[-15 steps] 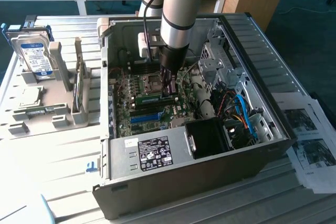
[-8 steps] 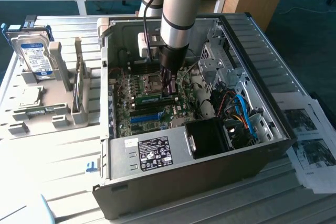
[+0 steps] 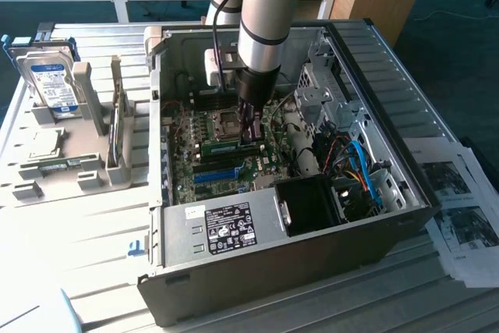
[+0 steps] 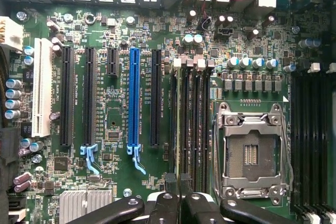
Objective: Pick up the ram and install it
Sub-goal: 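Insert the ram into the slot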
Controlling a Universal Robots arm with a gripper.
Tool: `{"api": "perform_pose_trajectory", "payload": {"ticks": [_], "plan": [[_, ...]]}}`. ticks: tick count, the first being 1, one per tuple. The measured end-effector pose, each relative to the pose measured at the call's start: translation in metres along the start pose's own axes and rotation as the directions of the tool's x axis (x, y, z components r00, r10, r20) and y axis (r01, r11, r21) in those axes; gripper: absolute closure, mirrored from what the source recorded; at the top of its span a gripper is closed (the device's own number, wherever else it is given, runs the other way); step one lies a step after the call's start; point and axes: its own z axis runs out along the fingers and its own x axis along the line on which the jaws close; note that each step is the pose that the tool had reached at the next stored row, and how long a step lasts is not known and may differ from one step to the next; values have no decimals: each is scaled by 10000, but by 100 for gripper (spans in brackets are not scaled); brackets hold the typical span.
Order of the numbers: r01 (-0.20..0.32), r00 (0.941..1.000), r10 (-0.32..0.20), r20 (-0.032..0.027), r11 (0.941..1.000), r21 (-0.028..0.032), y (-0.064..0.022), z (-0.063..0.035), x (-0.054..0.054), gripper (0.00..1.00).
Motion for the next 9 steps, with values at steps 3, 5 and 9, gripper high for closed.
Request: {"api": "perform_pose_trajectory", "payload": {"ticks": [3, 5, 9], "plan": [[4, 10000, -4, 2, 10000, 15, 11, 1, 0, 88], [5, 10000, -5, 1, 10000, 15, 11, 0, 0, 88], [3, 10000, -3, 0, 10000, 15, 11, 0, 0, 88]]}}
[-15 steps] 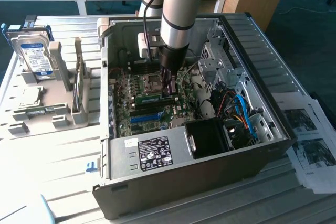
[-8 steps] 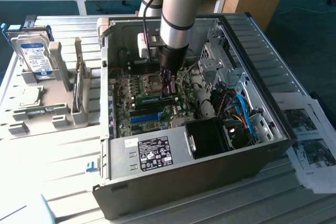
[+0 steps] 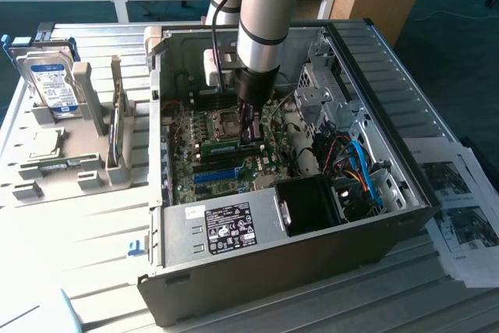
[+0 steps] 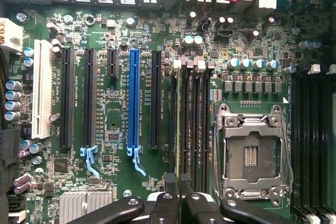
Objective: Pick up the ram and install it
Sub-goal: 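Insert the ram into the slot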
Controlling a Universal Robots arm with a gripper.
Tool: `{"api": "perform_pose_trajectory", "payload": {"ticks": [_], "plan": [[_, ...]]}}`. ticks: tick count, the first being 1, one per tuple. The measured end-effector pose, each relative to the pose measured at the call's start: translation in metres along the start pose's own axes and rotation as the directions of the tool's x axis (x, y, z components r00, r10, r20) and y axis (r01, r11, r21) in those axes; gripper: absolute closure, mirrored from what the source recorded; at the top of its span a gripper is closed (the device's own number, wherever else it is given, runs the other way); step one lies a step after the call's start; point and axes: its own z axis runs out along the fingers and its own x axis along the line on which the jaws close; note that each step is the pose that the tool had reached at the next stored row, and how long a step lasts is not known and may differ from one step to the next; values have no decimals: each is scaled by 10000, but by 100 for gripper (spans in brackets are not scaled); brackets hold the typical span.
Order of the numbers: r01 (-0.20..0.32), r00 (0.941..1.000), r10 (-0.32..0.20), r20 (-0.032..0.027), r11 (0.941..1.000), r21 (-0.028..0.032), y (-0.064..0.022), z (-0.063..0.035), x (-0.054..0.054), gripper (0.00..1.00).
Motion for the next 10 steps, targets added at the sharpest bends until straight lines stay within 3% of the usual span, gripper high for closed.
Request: {"api": "perform_pose_trajectory", "payload": {"ticks": [10], "plan": [[2, 10000, -2, 0, 10000, 7, -7, 11, 1, 88]]}}
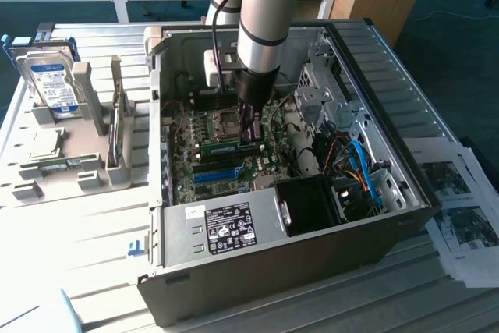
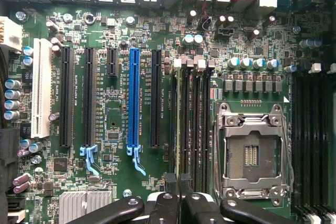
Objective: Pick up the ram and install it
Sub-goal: 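Insert the ram into the slot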
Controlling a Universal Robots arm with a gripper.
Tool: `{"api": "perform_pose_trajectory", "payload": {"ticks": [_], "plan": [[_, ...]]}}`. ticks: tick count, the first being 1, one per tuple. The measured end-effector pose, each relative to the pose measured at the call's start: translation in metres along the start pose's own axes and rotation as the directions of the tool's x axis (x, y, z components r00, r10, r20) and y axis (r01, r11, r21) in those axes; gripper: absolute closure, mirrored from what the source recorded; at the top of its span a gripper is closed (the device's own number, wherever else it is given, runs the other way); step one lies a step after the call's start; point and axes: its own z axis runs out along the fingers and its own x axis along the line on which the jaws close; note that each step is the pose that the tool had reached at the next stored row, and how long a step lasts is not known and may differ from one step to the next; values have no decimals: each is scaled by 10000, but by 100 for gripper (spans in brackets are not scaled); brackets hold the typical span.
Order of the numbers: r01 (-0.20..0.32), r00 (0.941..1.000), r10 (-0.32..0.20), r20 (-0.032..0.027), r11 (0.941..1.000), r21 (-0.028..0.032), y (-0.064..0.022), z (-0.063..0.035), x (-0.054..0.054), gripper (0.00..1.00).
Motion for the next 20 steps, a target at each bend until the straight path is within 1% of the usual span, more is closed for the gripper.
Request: {"api": "perform_pose_trajectory", "payload": {"ticks": [20], "plan": [[1, 10000, -1, 1, 10000, 21, 0, 30, 2, 88]]}}
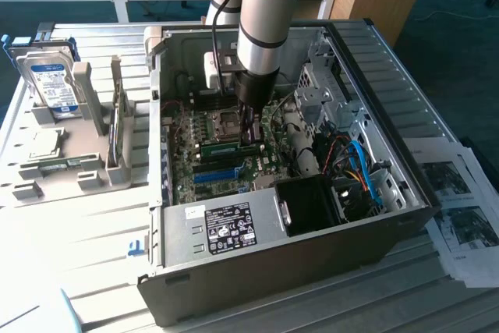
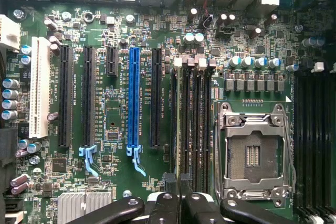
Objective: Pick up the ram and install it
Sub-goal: 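Insert the ram into the slot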
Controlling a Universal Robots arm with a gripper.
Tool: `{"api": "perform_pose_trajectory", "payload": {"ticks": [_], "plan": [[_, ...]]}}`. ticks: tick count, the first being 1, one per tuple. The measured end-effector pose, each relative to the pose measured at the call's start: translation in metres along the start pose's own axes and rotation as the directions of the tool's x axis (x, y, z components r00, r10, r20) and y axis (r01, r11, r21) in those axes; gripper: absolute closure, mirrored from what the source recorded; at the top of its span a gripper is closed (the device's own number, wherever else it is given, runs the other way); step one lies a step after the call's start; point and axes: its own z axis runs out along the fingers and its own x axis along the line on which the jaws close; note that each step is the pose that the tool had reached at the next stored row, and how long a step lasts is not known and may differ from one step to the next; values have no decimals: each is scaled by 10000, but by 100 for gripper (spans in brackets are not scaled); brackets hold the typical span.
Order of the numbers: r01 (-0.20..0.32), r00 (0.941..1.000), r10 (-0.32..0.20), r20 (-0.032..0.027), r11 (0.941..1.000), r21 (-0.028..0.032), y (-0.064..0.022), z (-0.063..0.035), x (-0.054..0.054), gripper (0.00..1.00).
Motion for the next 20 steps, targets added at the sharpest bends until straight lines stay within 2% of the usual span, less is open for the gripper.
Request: {"api": "perform_pose_trajectory", "payload": {"ticks": [12, 20], "plan": [[3, 10000, -3, 1, 10000, 39, -1, 46, 4, 88], [3, 10000, -3, 1, 10000, 42, -1, 49, 4, 88]]}}
